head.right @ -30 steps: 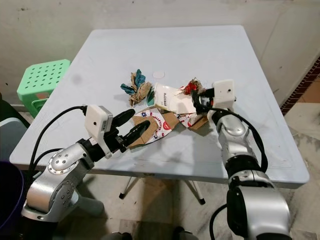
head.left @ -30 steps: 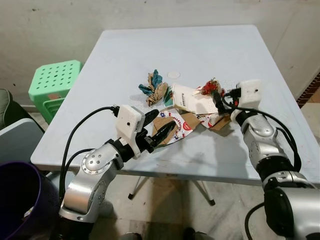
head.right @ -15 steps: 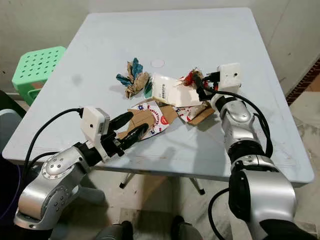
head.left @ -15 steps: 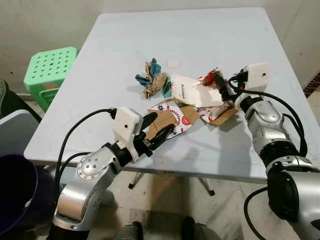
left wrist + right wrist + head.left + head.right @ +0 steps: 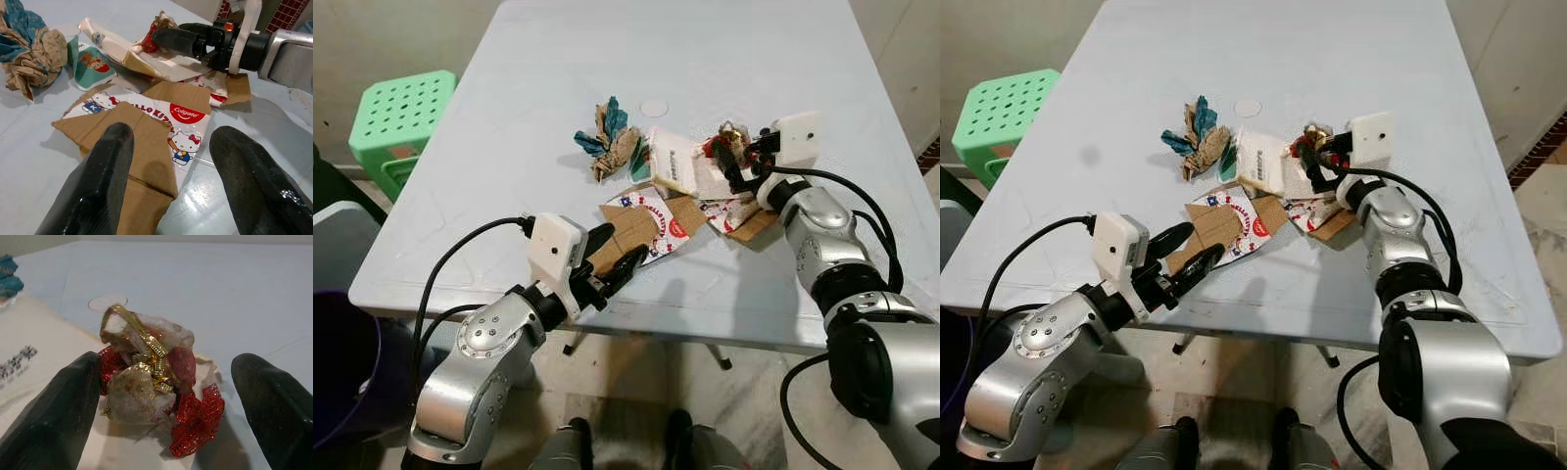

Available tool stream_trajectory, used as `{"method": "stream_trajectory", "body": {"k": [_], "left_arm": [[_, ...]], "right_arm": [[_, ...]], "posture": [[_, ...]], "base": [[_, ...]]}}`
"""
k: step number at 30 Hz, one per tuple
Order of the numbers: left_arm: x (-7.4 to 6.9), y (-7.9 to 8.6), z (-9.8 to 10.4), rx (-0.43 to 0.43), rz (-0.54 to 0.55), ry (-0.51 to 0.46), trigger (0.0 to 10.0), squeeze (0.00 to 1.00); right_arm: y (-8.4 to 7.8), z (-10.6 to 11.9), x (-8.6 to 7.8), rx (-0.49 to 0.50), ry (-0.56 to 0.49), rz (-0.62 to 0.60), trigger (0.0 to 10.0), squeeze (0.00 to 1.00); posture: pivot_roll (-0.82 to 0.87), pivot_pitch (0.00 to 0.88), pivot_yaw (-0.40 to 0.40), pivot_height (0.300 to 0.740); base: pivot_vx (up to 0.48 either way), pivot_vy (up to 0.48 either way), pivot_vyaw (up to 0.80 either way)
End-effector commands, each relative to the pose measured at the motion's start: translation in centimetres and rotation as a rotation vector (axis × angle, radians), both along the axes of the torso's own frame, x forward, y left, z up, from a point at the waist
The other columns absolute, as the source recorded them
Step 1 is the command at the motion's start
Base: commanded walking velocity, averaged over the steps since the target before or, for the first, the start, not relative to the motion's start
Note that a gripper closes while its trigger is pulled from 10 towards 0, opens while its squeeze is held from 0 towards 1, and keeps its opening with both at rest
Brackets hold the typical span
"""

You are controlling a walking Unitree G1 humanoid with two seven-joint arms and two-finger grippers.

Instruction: Picking trash to rubbish bin

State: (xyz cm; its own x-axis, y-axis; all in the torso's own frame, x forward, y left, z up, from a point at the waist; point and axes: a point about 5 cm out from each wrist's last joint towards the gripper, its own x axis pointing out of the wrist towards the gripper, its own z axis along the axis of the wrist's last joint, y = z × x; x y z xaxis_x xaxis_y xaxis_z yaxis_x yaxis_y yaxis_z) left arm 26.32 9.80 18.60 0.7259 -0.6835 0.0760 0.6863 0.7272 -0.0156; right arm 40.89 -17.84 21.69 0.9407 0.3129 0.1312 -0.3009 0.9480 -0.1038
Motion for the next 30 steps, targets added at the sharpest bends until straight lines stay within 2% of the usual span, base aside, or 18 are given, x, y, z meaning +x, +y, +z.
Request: {"method": "stream_trajectory", "body": {"k": [1,3,5,6,7,18,30], "left_arm": [[-0.5,0.4,-0.1,0.003,0.014,0.008,10.0,0.00],[-0.6,0.5,-0.1,0.004,0.020,0.013,10.0,0.00],[-0.7,0.6,-0.1,0.005,0.025,0.015,10.0,0.00],[-0.7,0.6,-0.1,0.005,0.027,0.016,10.0,0.00],[-0.7,0.6,-0.1,0.005,0.029,0.016,10.0,0.00],[-0.4,0.5,0.0,0.005,0.037,0.007,10.0,0.00],[0.5,-0.1,0.2,-0.004,0.026,-0.008,10.0,0.00]], "right_arm": [[0.9,-0.4,0.1,-0.002,0.040,0.046,10.0,0.00],[1.2,-0.7,0.0,0.002,0.052,0.071,10.0,0.00],[1.3,-0.8,-0.1,-0.002,0.052,0.084,6.2,0.00],[1.3,-0.9,-0.1,0.005,0.050,0.090,1.8,0.00],[1.3,-0.9,-0.1,0.009,0.047,0.095,0.0,0.00],[0.8,-1.0,-0.4,0.024,0.012,0.112,0.0,0.00],[-1.0,-1.0,-0.8,0.025,-0.018,0.086,0.0,0.00]], "posture": [[0.29,0.332,0.051,0.740],[0.30,0.339,0.049,0.740],[0.30,0.345,0.047,0.740],[0.30,0.345,0.047,0.740],[0.30,0.345,0.047,0.740],[0.29,0.332,0.042,0.740],[0.26,0.299,0.038,0.740]], "base": [[0.000,0.000,0.00],[0.000,0.000,0.00],[0.000,0.000,0.00],[0.000,0.000,0.00],[0.000,0.000,0.00],[0.000,0.000,0.00],[0.000,0.000,0.00]]}}
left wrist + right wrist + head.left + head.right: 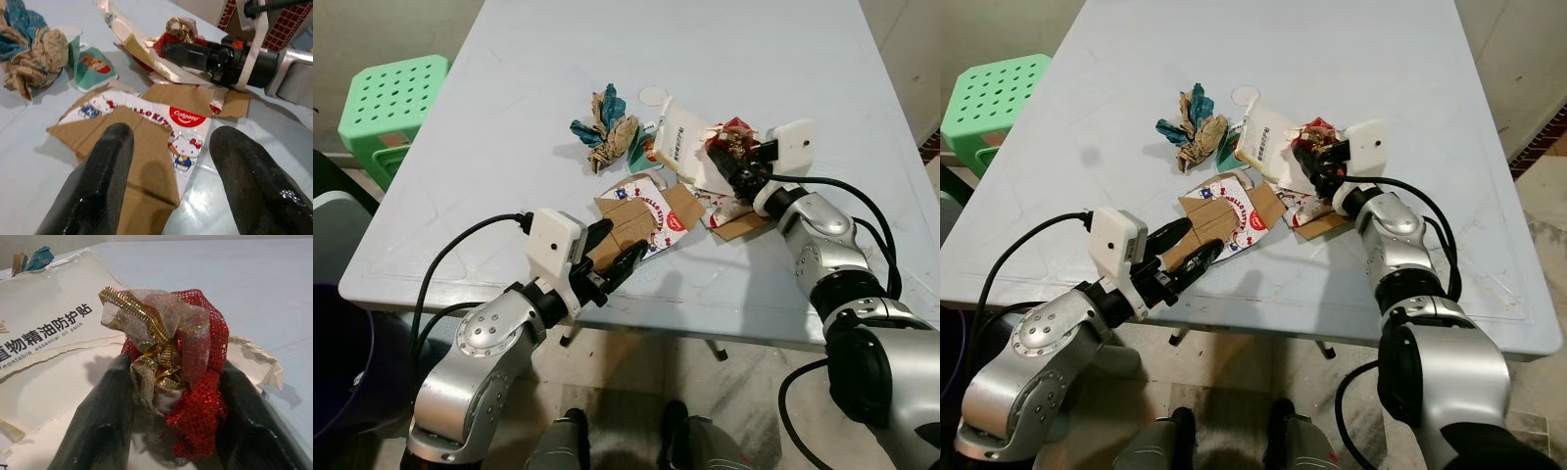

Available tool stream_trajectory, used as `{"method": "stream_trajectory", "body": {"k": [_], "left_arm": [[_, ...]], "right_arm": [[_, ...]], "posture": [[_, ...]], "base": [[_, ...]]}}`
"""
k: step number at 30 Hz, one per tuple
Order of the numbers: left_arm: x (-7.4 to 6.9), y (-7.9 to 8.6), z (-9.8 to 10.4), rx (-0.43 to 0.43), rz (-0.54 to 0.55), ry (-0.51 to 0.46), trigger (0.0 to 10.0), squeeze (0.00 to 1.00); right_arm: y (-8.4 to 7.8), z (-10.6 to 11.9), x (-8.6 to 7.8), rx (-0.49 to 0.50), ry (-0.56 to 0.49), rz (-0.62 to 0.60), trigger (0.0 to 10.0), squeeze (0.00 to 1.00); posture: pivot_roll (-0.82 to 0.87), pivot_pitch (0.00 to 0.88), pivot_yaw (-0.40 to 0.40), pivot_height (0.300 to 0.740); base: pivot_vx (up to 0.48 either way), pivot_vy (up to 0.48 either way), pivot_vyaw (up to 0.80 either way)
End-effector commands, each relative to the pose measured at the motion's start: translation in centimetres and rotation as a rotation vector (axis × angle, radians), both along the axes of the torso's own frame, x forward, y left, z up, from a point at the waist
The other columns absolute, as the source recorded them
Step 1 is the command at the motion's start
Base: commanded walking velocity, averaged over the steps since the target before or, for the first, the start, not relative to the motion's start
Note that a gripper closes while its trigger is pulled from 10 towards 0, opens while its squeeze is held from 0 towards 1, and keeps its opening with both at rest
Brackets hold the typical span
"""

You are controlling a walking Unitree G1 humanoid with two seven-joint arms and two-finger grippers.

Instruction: Picking trash to rubbish bin

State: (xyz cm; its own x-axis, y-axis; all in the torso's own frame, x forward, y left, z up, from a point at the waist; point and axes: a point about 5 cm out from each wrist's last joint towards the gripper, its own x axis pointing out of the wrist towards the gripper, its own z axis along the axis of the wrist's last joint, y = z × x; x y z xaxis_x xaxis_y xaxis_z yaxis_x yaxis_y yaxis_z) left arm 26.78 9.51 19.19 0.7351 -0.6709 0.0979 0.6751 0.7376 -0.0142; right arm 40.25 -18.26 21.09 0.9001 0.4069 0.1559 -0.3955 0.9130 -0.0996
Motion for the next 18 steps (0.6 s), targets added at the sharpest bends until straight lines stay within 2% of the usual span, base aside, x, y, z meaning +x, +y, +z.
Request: {"method": "stream_trajectory", "body": {"k": [1,7,18], "left_arm": [[0.2,0.2,-0.4,0.009,0.011,0.008,10.0,0.00],[0.6,0.0,-0.2,0.000,0.010,-0.006,10.0,0.00],[1.7,-0.7,0.2,-0.022,0.001,-0.040,10.0,0.00]], "right_arm": [[-0.6,-0.3,-0.2,0.017,0.002,-0.021,0.0,0.00],[-0.8,0.4,-0.3,0.028,-0.049,0.002,0.0,0.00],[-0.5,1.9,-0.7,0.109,-0.146,0.095,0.0,0.00]], "posture": [[0.26,0.298,0.037,0.740],[0.24,0.274,0.029,0.740],[0.21,0.221,0.013,0.740]], "base": [[0.000,0.000,0.00],[0.000,0.000,0.00],[0.000,0.000,0.00]]}}
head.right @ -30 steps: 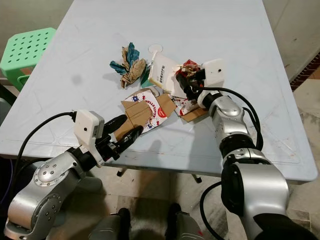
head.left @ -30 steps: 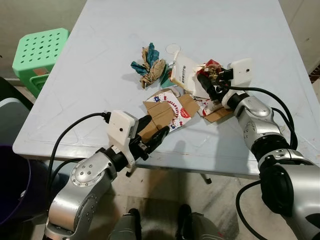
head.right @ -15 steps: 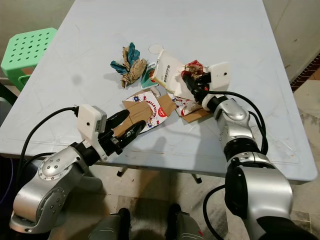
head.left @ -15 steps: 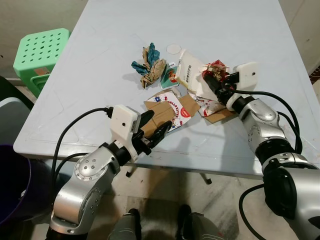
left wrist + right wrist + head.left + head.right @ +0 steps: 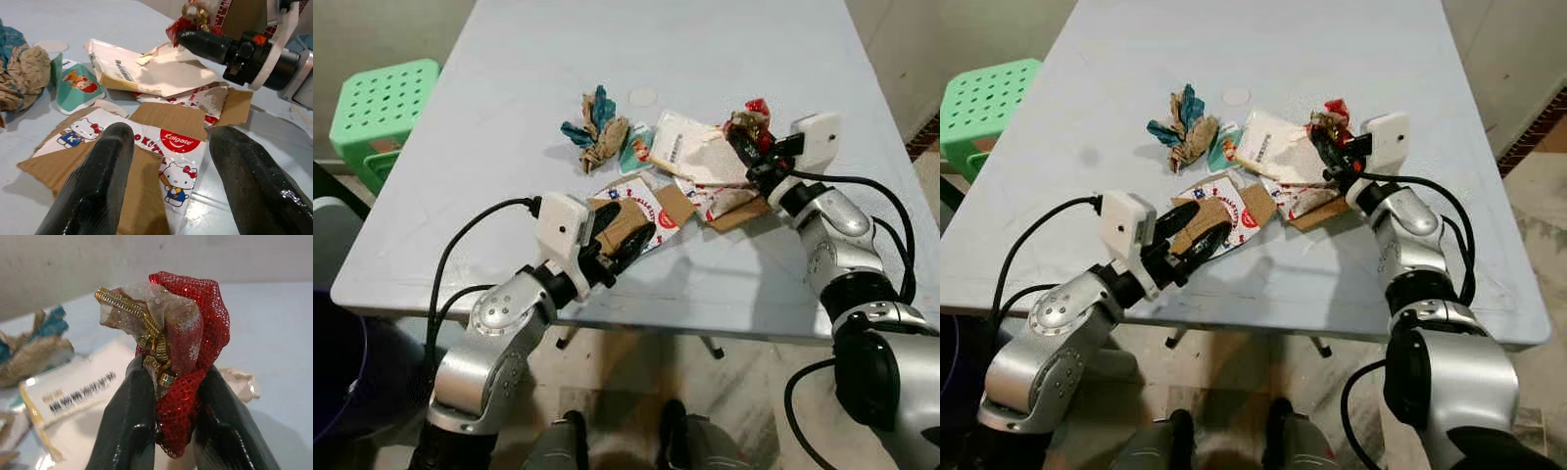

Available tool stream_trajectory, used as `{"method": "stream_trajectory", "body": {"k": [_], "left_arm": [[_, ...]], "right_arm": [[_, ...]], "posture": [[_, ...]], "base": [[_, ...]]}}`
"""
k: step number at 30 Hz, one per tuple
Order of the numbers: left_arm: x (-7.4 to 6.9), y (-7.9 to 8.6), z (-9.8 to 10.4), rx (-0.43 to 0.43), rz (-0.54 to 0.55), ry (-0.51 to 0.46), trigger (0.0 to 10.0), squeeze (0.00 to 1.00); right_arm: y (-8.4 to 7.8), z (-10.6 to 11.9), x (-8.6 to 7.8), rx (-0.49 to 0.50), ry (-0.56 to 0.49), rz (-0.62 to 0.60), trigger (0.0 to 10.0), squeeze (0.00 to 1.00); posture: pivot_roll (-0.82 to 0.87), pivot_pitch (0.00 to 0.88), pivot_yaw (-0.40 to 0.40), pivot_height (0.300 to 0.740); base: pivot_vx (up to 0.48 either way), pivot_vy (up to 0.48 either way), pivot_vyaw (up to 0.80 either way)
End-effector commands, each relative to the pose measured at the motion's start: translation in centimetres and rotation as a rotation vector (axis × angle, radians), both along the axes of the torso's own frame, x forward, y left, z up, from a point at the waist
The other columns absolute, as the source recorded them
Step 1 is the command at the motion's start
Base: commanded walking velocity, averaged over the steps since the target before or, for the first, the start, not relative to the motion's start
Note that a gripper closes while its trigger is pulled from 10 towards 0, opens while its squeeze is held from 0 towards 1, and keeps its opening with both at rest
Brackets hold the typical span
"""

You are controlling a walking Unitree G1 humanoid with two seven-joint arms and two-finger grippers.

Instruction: Picking trash to rubbish bin

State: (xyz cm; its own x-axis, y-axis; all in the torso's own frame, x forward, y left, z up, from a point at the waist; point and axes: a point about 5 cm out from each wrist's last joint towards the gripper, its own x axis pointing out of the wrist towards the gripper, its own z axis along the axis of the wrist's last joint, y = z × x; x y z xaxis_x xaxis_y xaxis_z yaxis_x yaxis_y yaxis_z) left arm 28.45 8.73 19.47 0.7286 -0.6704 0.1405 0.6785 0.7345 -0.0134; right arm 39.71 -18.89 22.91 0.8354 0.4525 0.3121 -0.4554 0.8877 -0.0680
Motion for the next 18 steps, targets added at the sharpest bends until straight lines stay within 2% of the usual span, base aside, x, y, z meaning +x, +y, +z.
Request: {"method": "stream_trajectory", "body": {"k": [1,4,6,8,9,10,13,14,18], "left_arm": [[0.1,0.1,0.0,0.003,0.005,-0.012,10.0,0.00],[0.5,0.0,0.2,-0.006,0.014,-0.026,10.0,0.00],[0.7,0.0,0.3,-0.009,0.020,-0.034,10.0,0.00],[1.2,0.0,0.4,-0.014,0.035,-0.043,10.0,0.00],[1.4,0.0,0.4,-0.009,0.048,-0.047,10.0,0.00],[1.7,0.0,0.2,-0.005,0.085,-0.052,10.0,0.00],[1.7,-0.1,0.0,-0.005,0.107,-0.054,10.0,0.00],[1.7,0.3,-0.2,-0.004,0.155,-0.071,10.0,0.00],[1.8,0.8,-0.5,-0.031,0.225,-0.085,10.0,0.00]], "right_arm": [[0.2,0.3,-0.2,0.022,-0.032,0.026,0.0,0.00],[0.4,0.8,-0.3,0.049,-0.067,0.042,0.0,0.00],[0.5,1.0,-0.5,0.060,-0.083,0.053,0.4,0.00],[0.6,0.6,-0.7,0.065,-0.085,0.060,7.0,0.00],[0.7,0.2,-0.9,0.055,-0.080,0.060,10.0,0.00],[0.7,-1.2,-1.2,0.041,-0.041,0.045,10.0,0.00],[0.6,-2.5,-1.6,0.017,-0.023,0.024,10.0,0.00],[0.5,-3.7,-2.4,0.032,-0.013,0.006,10.0,0.00],[0.4,-4.7,-3.4,0.048,-0.019,-0.020,10.0,0.00]], "posture": [[0.21,0.221,0.013,0.740],[0.20,0.189,0.006,0.740],[0.19,0.178,0.002,0.740],[0.18,0.159,-0.008,0.740],[0.18,0.159,-0.008,0.740],[0.18,0.136,-0.019,0.740],[0.18,0.123,-0.021,0.740],[0.18,0.108,-0.025,0.740],[0.17,0.081,-0.029,0.740]], "base": [[0.000,0.000,0.00],[0.000,0.000,0.00],[0.000,0.000,0.00],[0.000,0.000,0.00],[0.000,0.000,0.00],[0.000,0.000,0.00],[0.000,0.000,0.00],[0.000,0.000,0.00],[0.000,0.000,0.00]]}}
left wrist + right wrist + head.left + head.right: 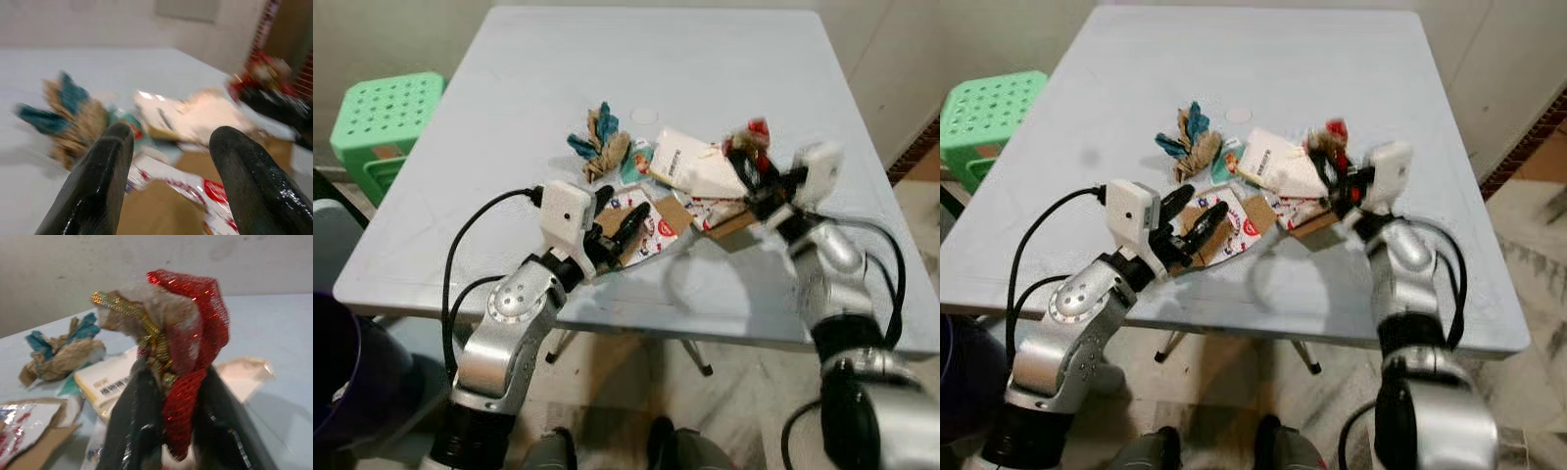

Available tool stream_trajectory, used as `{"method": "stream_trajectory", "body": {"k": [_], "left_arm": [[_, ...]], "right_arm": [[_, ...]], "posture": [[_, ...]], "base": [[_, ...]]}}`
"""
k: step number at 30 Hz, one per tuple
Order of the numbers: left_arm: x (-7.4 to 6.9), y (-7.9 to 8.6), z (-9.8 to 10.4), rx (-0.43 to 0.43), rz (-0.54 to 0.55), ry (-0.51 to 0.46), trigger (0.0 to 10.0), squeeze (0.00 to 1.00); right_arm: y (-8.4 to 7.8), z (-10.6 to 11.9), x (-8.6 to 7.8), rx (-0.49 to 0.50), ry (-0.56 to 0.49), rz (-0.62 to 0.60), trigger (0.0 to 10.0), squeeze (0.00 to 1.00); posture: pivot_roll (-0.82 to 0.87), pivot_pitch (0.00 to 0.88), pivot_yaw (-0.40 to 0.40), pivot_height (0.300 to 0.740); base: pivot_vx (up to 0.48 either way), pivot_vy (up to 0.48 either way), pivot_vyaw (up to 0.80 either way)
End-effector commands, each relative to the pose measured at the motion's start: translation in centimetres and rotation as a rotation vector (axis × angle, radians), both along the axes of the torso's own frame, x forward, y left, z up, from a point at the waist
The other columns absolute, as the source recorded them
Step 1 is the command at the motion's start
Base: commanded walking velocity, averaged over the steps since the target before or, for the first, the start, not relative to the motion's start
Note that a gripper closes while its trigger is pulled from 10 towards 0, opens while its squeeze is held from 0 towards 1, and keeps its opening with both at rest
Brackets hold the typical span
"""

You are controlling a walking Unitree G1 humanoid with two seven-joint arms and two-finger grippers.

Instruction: Picking trash to rubbish bin

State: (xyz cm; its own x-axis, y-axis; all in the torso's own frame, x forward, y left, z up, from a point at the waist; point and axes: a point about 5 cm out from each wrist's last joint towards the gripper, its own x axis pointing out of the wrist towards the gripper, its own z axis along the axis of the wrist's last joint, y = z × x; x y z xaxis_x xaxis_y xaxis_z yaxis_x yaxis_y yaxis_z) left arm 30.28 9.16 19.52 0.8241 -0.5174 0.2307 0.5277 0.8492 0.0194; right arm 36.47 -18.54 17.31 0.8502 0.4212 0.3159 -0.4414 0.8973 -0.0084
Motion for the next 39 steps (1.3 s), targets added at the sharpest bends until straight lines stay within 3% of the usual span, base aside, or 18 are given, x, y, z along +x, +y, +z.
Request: {"method": "stream_trajectory", "body": {"k": [1,12,21,39], "left_arm": [[0.1,0.6,-1.0,-0.016,0.071,0.026,10.0,0.00],[1.0,1.5,-2.4,-0.055,0.215,0.065,10.0,0.00],[2.0,2.5,-3.9,-0.046,0.309,0.080,10.0,0.00],[3.0,2.4,-3.7,-0.062,0.294,0.068,10.0,0.00]], "right_arm": [[0.2,0.3,-0.9,0.012,-0.038,-0.016,10.0,0.00],[1.8,-0.6,-3.4,0.051,-0.053,-0.148,10.0,0.00],[2.0,-4.1,-5.1,0.037,0.102,-0.317,10.0,0.00],[1.4,-4.9,-6.1,-0.005,0.138,-0.368,10.0,0.00]], "posture": [[0.17,0.071,-0.032,0.740],[0.13,0.011,-0.023,0.740],[0.11,0.000,-0.015,0.740],[0.10,0.000,0.003,0.740]], "base": [[0.000,0.000,0.00],[0.000,0.000,0.00],[0.000,0.000,0.00],[0.000,0.000,0.00]]}}
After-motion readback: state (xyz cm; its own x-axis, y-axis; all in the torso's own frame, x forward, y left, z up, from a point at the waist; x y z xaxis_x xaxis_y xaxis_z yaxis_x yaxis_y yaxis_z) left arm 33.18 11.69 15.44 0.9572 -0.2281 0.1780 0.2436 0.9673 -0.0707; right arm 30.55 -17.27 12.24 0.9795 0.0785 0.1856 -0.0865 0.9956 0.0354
